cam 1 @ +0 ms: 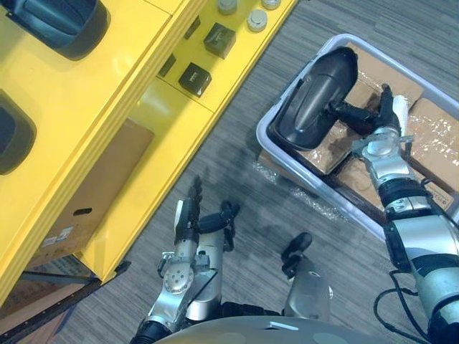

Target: Walk over and take three plastic housings, then place them on the shelf

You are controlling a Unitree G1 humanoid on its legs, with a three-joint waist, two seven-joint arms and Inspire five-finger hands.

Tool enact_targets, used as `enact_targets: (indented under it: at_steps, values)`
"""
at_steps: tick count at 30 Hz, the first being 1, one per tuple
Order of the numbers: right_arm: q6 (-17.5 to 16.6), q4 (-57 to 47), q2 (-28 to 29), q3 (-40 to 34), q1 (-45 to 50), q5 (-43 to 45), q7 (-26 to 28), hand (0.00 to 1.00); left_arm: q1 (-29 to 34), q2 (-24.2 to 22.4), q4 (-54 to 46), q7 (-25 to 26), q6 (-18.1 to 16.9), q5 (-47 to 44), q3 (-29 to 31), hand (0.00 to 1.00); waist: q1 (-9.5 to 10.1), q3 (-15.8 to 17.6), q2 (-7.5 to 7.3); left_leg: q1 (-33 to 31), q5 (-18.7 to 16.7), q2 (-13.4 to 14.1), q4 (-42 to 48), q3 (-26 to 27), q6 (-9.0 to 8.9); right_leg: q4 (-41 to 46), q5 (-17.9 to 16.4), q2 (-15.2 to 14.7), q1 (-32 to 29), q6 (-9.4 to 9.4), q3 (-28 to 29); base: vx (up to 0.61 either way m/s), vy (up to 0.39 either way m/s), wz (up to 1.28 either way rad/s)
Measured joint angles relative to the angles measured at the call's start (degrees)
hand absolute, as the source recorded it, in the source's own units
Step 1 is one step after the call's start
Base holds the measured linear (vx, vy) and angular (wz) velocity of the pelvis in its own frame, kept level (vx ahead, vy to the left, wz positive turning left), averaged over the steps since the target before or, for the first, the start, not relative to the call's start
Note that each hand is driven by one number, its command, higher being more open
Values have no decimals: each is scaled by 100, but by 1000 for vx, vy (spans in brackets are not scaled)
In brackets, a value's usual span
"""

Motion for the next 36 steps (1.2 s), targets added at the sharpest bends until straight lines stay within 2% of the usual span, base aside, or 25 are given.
enact_targets:
  at_steps: [5, 9, 11, 16, 19, 22, 24, 26, 30, 33, 35, 36]
  values:
    - [345, 419, -440, 251, -421, -999, 267, 0, -163, -3, 125, 7, -1, -168, -61, 100, 24, 31, 138, 31, 305, -88, -377, -137, -17, 2, -28, -12, -5, -49, -174, -44, -17, 16]
    - [714, 439, -501, 444, -506, -1703, 425, 0, -164, -14, 136, 3, -4, -169, -155, 100, 146, 37, 227, 204, 479, -116, -679, -147, -52, 70, -49, -12, 10, -78, -184, 2, -14, 3]
    - [913, 477, -403, 585, -482, -2045, 770, 0, -163, -60, 134, -41, -4, -169, -179, 100, 146, 25, 268, 276, 571, -126, -839, -156, -67, 91, -74, -5, 13, -112, -207, 22, -35, 3]
    - [938, 420, -204, 586, -363, -2406, 940, 0, -162, -99, 18, -102, -3, -166, -179, 100, 113, 17, 285, 440, 638, -136, -982, -113, -80, 109, -91, -6, 74, -136, -177, 6, -8, -2]
    - [878, 322, -195, 509, -124, -2562, 929, 0, -147, -80, -132, -106, -1, -166, -162, 100, 116, 17, 285, 589, 690, -163, -1108, -112, -103, 106, -102, -11, 178, -153, -186, 0, 0, 0]
    - [605, 167, -196, 405, 136, -2673, 923, 0, -137, -25, -299, -119, -2, -166, -123, 100, 87, 17, 285, 727, 831, -188, -1356, -106, -112, 106, -108, -8, 213, -160, -206, -32, -16, 1]
    - [421, -207, -196, 408, 402, -2679, 834, 0, -87, 66, -454, -189, -3, -219, -83, 100, -30, 17, 282, 819, 973, -209, -1591, -96, -116, 107, -107, 2, 219, -159, -224, -15, -9, 2]
    - [344, -561, -199, 389, 729, -2672, 742, 0, -52, 71, -589, -275, -3, -410, 10, 100, -54, 19, 277, 929, 1034, -211, -1717, -66, -125, 104, -103, 14, 253, -155, -198, -12, -19, -5]
    - [108, -1204, -78, 130, 1531, -2667, 474, 0, -30, 92, -1149, -339, -5, -609, 269, 100, -187, 9, 241, 1157, 1056, -211, -1820, -48, -132, 63, -99, 40, 434, -150, -162, 2, -5, -3]
    - [-53, -1924, 152, -170, 2075, -2696, 146, 0, -43, 131, -1776, -264, 20, -828, 524, 100, -342, -30, 144, 1311, 1072, -187, -1935, 52, -150, -78, -45, 117, 529, -116, -76, 3, -27, -19]
    - [-110, -2494, 446, -437, 2427, -2737, -58, 0, -156, 136, -2109, -275, 209, -1195, 757, 100, -492, -139, -24, 1422, 1074, -130, -1978, 150, -168, -233, 14, 219, 604, -128, 1, 23, -46, -20]
    - [-149, -2640, 469, -492, 2522, -2754, -109, 0, -192, 137, -2183, -298, 301, -1333, 789, 100, -517, -181, -57, 1430, 1070, -126, -1980, 157, -172, -249, 18, 228, 612, -126, 5, 29, -44, -15]
